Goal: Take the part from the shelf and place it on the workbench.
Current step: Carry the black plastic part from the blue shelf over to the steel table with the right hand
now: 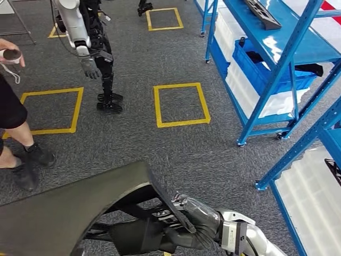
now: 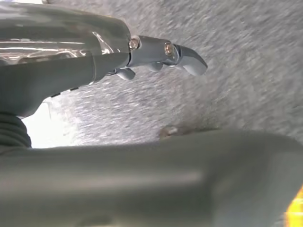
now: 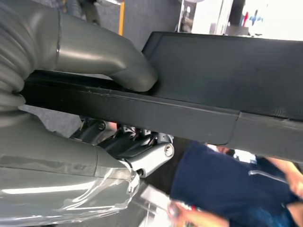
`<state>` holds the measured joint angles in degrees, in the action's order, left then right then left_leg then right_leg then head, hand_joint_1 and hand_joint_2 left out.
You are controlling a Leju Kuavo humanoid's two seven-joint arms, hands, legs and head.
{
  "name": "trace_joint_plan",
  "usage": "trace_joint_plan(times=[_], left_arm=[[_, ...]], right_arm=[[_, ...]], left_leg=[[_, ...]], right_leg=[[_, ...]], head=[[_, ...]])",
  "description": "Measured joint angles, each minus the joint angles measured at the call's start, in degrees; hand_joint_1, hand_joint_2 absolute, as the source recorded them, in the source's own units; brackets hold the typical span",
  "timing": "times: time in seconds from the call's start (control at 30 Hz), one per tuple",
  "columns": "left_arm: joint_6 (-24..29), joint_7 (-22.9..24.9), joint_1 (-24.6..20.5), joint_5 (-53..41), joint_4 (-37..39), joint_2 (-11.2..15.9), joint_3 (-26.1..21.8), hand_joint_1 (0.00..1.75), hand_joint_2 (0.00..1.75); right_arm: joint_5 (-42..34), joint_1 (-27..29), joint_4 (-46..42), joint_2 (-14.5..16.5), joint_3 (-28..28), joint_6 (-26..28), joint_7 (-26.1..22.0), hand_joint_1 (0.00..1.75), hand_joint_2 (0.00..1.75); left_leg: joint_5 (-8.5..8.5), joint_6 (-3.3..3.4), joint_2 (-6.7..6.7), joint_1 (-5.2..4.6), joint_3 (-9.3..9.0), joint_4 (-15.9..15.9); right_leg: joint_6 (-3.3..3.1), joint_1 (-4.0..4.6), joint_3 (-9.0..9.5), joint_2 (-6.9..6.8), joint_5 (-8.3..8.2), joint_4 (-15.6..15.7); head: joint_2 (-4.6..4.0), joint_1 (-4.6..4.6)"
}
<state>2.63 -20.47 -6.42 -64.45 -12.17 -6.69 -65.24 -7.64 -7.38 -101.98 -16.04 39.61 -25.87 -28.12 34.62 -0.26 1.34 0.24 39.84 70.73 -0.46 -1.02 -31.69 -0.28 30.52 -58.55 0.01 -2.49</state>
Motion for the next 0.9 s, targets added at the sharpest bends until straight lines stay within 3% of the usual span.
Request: trace_joint_plan(times=[0.03,0.07,0.1,0.2,0.27,0.33,0.4,0.43,0.47,0.53,0.57,0.6,0.67,0.73,0.8,0.83,0.9], left_arm=[[0.16,-2.42,-0.16,0.35,0.00,-0.08,0.24,0.00,1.75],[0.12,-5.52,-0.37,1.12,0.00,-0.20,0.37,0.00,1.75],[-0.12,-9.05,-0.69,2.39,0.00,-0.39,0.36,0.00,1.75],[-2.82,-17.61,-2.54,12.53,-1.38,-1.66,1.13,0.00,1.75],[-5.42,-19.34,-3.00,25.40,-5.48,-3.27,4.97,0.00,1.75],[-7.07,-19.67,-1.51,41.95,-13.55,-4.59,13.16,0.00,1.75],[-7.38,-19.89,-0.10,56.74,-24.69,-5.32,24.88,0.00,1.75],[-7.23,-19.99,-0.43,61.31,-30.16,-5.45,31.09,0.00,1.75],[-7.22,-20.07,-1.41,63.81,-34.88,-5.55,36.77,0.00,1.75],[-7.81,-20.14,-4.52,65.92,-42.62,-5.58,46.47,0.00,1.75],[-8.30,-20.13,-6.37,66.42,-45.61,-5.58,50.42,0.00,1.75],[-8.71,-19.98,-8.51,66.77,-48.15,-5.45,53.79,0.00,1.75],[-9.33,-18.58,-13.89,67.37,-51.60,-4.87,59.03,0.00,1.75],[-9.45,-15.44,-20.48,68.80,-53.22,-4.00,62.71,0.00,1.75],[-8.72,-11.93,-27.25,70.32,-53.40,-2.83,64.57,0.00,1.75],[-8.17,-10.51,-30.48,70.78,-53.23,-2.06,64.98,0.00,1.75],[-6.27,-8.97,-37.02,69.96,-52.15,-0.12,65.24,0.00,1.75]], right_arm=[[0.14,0.37,0.11,0.02,0.05,0.49,0.10,1.75,1.75],[0.32,0.91,0.11,0.01,0.08,1.04,0.22,1.75,1.75],[0.54,1.62,0.00,-0.02,0.09,1.59,0.33,1.75,1.75],[1.05,3.94,-0.88,-0.24,0.14,2.36,0.69,1.75,1.75],[1.22,5.11,-1.60,-0.56,0.22,2.35,1.02,1.75,1.75],[1.32,5.68,-2.30,-0.98,0.35,2.14,1.47,1.75,1.75],[1.49,5.77,-2.96,-1.35,0.46,1.88,1.94,1.75,1.75],[1.59,5.70,-3.20,-1.48,0.52,1.75,2.14,1.75,1.75],[1.68,5.47,-3.30,-1.57,0.64,1.58,2.27,1.75,1.75],[1.71,4.40,-3.16,-1.61,1.08,0.90,2.32,1.75,1.75],[1.66,3.61,-2.95,-1.53,1.36,0.46,2.22,1.75,1.75],[1.55,2.67,-2.68,-1.40,1.65,-0.03,2.06,1.75,1.75],[1.09,0.45,-1.95,-0.89,2.24,-1.26,1.72,1.75,1.75],[0.24,-2.10,-0.79,-0.03,2.92,-2.69,1.47,1.75,1.75],[-0.44,-4.33,0.63,1.08,3.56,-3.80,1.28,1.75,1.75],[-0.61,-5.28,1.28,1.66,3.90,-4.21,1.17,1.75,1.75],[-0.91,-6.67,2.31,2.56,4.49,-4.72,0.80,1.75,1.75]], left_leg=[[0.92,-0.23,-0.28,0.18,1.58,3.04],[0.80,-0.39,-0.45,0.33,2.29,4.26],[-0.41,-0.49,-0.64,0.46,1.82,3.17],[-5.54,-0.24,-2.89,0.35,-3.46,-7.38],[-6.07,0.34,-4.33,-0.11,-4.94,-10.56],[-5.90,1.04,-3.99,-0.25,-4.88,-10.73],[-6.07,1.85,-3.09,0.03,-4.94,-10.93],[-6.20,2.27,-2.37,0.16,-4.97,-11.04],[-6.25,2.56,-1.52,0.16,-4.95,-11.05],[-6.29,2.85,0.22,-0.02,-5.01,-11.03],[-6.30,2.88,0.92,-0.10,-5.10,-11.00],[-6.31,2.89,1.52,-0.16,-5.19,-10.96],[-6.25,2.80,2.53,-0.08,-5.31,-10.80],[-6.23,2.37,3.37,0.10,-4.82,-10.50],[-6.49,1.66,4.09,0.41,-4.06,-10.45],[-6.64,1.29,4.43,0.60,-3.82,-10.54],[-5.94,0.91,3.52,0.59,-3.27,-9.65]], right_leg=[[0.02,0.03,0.10,-0.77,0.14,-0.01],[0.12,0.02,0.23,-1.49,0.30,-0.03],[0.28,0.00,0.44,-2.16,0.50,-0.04],[1.09,0.04,1.31,-4.02,1.27,-0.10],[1.65,0.30,1.58,-4.90,1.61,-0.10],[2.10,0.40,1.82,-5.45,1.76,0.13],[2.48,0.25,1.46,-3.82,2.92,-1.15],[2.60,0.14,0.42,-2.49,4.32,-3.55],[2.60,0.08,-1.31,-1.12,6.07,-7.20],[2.52,0.13,-5.75,0.00,8.72,-15.23],[2.45,0.20,-7.24,0.19,8.51,-17.17],[2.37,0.23,-7.73,0.32,7.07,-16.80],[2.21,0.24,-5.82,0.98,1.74,-9.95],[2.16,0.27,-3.63,2.66,-1.70,-3.16],[2.01,0.50,-3.27,3.57,-2.06,-1.17],[1.80,0.60,-3.30,3.27,-2.12,-0.88],[1.20,0.59,-3.20,2.41,-2.36,-0.53]], head=[[0.00,0.00],[-0.01,0.00],[-0.01,0.00],[-0.01,0.01],[-0.01,0.03],[-0.01,0.03],[0.00,0.05],[0.00,0.06],[0.00,0.08],[-0.01,0.09],[-0.01,0.09],[-0.01,0.09],[0.00,0.09],[0.00,0.09],[-0.01,0.07],[-0.01,0.07],[-0.01,0.05]])
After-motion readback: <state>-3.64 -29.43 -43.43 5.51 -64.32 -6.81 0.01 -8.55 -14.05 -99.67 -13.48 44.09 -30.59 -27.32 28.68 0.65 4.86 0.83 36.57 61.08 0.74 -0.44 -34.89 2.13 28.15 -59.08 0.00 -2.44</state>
